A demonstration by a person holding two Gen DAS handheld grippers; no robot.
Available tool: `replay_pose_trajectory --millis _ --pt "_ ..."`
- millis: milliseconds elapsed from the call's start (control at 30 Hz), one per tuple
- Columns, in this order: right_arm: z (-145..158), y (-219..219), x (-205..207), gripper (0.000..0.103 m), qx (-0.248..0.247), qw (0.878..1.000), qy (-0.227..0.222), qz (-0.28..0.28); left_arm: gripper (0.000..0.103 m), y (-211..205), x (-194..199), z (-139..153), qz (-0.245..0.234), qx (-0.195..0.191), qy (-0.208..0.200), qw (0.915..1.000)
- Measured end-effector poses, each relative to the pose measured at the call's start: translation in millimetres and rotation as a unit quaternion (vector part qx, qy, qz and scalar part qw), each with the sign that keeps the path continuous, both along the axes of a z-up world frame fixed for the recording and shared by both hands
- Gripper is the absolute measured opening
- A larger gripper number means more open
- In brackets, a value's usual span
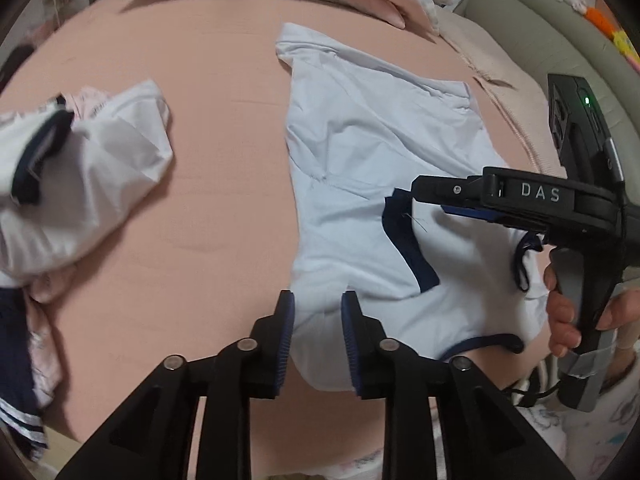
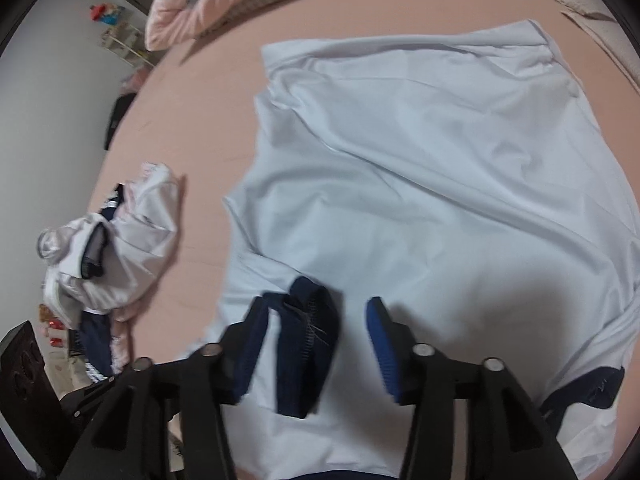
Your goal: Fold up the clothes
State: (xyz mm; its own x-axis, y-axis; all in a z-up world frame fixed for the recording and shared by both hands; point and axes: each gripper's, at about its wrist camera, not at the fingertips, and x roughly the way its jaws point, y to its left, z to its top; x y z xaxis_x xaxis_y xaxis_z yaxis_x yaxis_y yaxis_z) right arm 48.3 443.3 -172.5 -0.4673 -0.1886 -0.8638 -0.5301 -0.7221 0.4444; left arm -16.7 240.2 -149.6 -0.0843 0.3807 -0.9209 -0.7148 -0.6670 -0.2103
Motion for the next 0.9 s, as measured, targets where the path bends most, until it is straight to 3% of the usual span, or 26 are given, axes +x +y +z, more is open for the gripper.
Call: replay_pose_trajectory --millis 100,600,633,767,900 --pt "-5.2 -1.7 -7.0 0.055 -0.006 1.0 -0.009 -0.002 0.035 -0.9 -3.4 -3.0 0.005 -0.008 -0.004 0.9999" --pt "-26.2 -14.5 -24.7 0.054 0.0 1.0 0.004 0.012 0.036 18.5 -13.7 -40.4 0.012 -0.02 -0.042 0.9988" --pt "-27.5 -15.4 -25.9 0.051 0.001 1.0 0.005 0.013 0.036 19.5 -13.5 -43.2 0.012 -0.022 -0.048 0.9986" --pt "-26.9 -17.4 -26.3 0.023 0.01 1.0 0.014 0.016 0.036 18.5 -10.0 -51.6 0.014 -0.025 -0.055 0.9981" --pt "-27.3 -13.9 -25.6 0.016 0.012 1.0 0.024 0.01 0.036 17.5 -5.1 -54.5 0.001 -0.03 -0.053 0.9982"
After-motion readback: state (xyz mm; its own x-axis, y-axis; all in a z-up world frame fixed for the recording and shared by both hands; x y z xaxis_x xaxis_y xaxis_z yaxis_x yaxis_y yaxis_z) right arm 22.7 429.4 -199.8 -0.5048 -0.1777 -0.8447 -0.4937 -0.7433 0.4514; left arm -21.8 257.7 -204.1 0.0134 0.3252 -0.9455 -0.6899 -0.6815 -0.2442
